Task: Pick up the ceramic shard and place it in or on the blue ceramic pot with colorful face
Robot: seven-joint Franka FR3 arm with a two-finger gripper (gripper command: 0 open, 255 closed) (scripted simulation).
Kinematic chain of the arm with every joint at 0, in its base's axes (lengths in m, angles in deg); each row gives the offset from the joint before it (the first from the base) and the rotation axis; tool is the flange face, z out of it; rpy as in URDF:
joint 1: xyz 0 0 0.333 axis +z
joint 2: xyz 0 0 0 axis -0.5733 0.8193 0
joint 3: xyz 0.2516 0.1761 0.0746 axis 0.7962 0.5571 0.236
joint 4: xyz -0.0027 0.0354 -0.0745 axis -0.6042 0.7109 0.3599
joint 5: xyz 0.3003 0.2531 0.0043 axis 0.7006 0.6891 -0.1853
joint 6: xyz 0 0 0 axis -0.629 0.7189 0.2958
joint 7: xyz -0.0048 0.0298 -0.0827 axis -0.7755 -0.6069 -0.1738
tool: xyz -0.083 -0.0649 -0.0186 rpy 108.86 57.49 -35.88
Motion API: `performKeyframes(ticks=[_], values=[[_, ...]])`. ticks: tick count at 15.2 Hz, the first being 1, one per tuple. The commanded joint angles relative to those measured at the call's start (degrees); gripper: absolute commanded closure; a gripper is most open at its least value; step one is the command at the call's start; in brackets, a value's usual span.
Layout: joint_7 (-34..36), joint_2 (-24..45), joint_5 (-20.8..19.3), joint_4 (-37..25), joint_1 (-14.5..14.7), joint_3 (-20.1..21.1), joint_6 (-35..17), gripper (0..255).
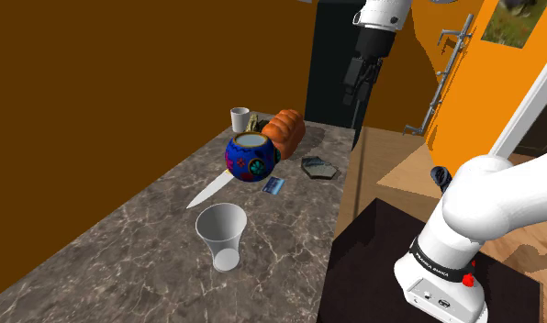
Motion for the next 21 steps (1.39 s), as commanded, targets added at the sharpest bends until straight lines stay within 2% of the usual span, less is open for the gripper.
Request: performKeyframes(ticks=[1, 7, 12, 17, 21], values=[[0.0, 0.0, 0.0, 0.0, 0.0, 0.0, 0.0, 0], [-6.0, -1.8, -2.3, 12.3, -0.3, -2.4, -11.9, 0], [-11.1, -0.3, -4.2, 20.7, -0.8, -4.8, -23.1, 0], [-16.5, 4.9, -6.0, 27.0, -1.2, -7.9, -35.9, 0], [-21.2, 12.1, -6.9, 30.1, -1.2, -10.9, -47.3, 0]])
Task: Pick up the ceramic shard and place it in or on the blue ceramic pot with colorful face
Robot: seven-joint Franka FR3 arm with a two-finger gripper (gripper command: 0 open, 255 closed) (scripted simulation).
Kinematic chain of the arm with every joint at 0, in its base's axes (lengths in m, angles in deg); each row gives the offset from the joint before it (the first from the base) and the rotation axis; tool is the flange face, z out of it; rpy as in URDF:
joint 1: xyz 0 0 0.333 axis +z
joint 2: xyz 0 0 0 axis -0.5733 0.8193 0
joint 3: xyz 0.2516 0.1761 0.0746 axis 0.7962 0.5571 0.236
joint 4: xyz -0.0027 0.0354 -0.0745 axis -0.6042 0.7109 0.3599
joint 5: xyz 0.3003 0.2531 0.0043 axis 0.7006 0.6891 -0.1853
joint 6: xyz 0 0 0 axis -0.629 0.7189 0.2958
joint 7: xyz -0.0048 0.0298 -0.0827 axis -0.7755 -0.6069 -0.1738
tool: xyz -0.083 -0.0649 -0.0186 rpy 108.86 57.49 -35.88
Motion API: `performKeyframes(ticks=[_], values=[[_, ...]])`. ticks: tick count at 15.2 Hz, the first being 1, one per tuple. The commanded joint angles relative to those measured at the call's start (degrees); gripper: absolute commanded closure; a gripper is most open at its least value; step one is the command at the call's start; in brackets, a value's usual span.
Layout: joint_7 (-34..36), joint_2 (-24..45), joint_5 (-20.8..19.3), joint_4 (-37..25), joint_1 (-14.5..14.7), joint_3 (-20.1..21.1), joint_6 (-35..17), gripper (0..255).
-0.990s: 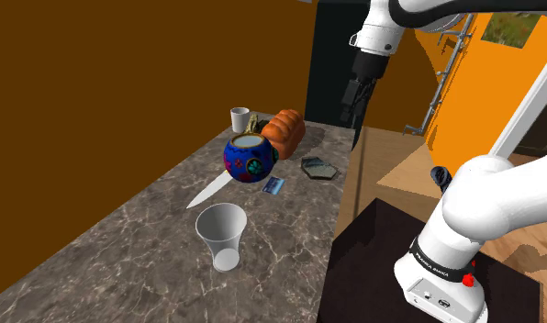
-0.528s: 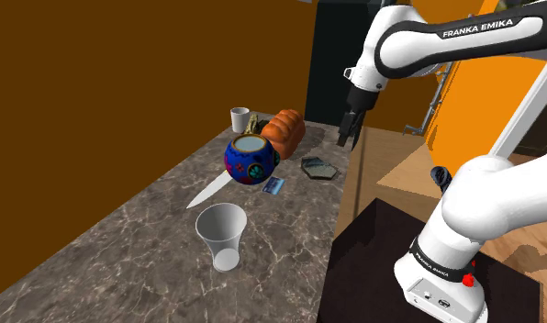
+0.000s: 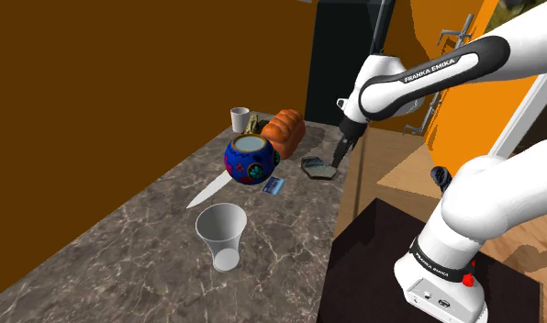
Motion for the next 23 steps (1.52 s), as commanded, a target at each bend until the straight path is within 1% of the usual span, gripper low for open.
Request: performKeyframes(ticks=[1, 8, 9, 17, 18, 23], values=[[-2.3, 3.9, -0.1, 1.4, 0.4, -1.4, -6.0, 0], [-3.5, 10.1, 1.1, 2.7, 1.8, -2.5, -13.7, 0], [-3.8, 11.8, 1.5, 2.9, 2.3, -2.7, -15.6, 0], [-3.8, 11.7, 1.5, 2.9, 2.3, -2.7, -15.6, 0], [-3.8, 11.7, 1.5, 2.9, 2.3, -2.7, -15.6, 255], [-3.8, 11.7, 1.5, 2.9, 2.3, -2.7, -15.6, 255]])
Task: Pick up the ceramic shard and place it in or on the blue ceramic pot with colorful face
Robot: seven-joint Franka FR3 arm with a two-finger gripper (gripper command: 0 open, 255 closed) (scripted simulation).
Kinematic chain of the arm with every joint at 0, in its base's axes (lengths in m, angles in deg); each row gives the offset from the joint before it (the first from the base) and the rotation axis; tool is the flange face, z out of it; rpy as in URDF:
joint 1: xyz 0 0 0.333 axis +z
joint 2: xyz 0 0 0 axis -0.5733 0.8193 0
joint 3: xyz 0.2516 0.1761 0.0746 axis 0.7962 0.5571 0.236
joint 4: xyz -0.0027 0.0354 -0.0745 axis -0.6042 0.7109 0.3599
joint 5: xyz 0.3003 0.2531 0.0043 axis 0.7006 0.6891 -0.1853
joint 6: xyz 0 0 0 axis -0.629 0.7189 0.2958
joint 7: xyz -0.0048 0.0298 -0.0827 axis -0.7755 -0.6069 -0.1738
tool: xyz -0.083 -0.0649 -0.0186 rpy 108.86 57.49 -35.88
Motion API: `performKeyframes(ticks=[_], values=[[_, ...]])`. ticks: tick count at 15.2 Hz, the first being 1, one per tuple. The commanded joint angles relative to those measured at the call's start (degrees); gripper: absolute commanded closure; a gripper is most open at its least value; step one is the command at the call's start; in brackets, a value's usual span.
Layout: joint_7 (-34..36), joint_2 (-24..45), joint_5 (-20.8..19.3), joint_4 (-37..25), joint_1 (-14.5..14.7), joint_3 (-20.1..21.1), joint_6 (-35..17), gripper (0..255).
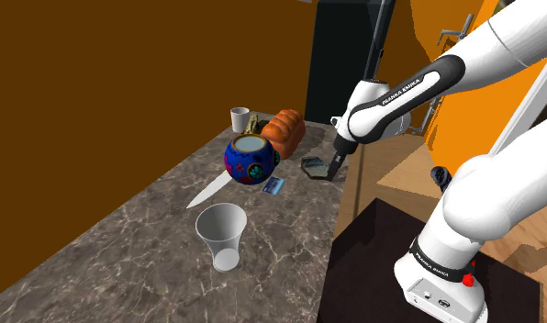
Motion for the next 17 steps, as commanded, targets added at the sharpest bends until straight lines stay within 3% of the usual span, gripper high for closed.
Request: performKeyframes(ticks=[1, 4, 17], values=[[0.0, 0.0, 0.0, 0.0, 0.0, 0.0, 0.0, 255], [0.0, 0.0, 0.0, 0.0, 0.0, 0.0, 0.0, 255], [2.3, -9.5, -1.7, -4.6, -1.7, 2.1, 14.1, 255]])
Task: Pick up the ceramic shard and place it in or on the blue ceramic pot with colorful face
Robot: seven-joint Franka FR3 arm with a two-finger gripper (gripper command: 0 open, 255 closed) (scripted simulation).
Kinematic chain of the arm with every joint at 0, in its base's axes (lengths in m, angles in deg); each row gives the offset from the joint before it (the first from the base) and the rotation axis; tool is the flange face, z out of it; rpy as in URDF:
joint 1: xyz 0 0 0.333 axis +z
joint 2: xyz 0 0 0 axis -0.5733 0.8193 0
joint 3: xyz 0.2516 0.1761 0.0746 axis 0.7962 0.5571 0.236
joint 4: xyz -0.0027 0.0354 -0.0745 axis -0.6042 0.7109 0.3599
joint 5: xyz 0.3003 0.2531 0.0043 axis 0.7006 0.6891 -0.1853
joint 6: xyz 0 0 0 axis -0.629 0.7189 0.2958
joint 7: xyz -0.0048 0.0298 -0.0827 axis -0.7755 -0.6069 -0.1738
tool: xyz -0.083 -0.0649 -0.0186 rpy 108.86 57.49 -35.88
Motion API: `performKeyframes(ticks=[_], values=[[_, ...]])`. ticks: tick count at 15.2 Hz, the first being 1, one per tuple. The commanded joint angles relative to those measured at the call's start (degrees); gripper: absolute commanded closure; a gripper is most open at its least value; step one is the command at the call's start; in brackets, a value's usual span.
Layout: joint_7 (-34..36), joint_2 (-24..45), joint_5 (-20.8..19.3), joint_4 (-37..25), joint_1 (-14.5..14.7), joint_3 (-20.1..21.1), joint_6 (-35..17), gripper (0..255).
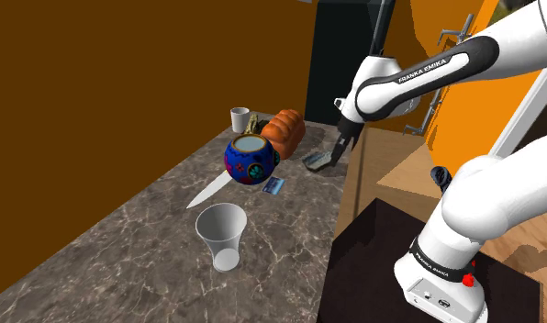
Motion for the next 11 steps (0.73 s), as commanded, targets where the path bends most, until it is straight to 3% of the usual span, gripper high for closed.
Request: performKeyframes(ticks=[1, 11], values=[[0.4, -1.1, 0.0, -1.0, -0.1, 0.3, 2.1, 255], [1.3, -5.3, -0.2, -6.3, -0.3, 1.3, 11.6, 255]])
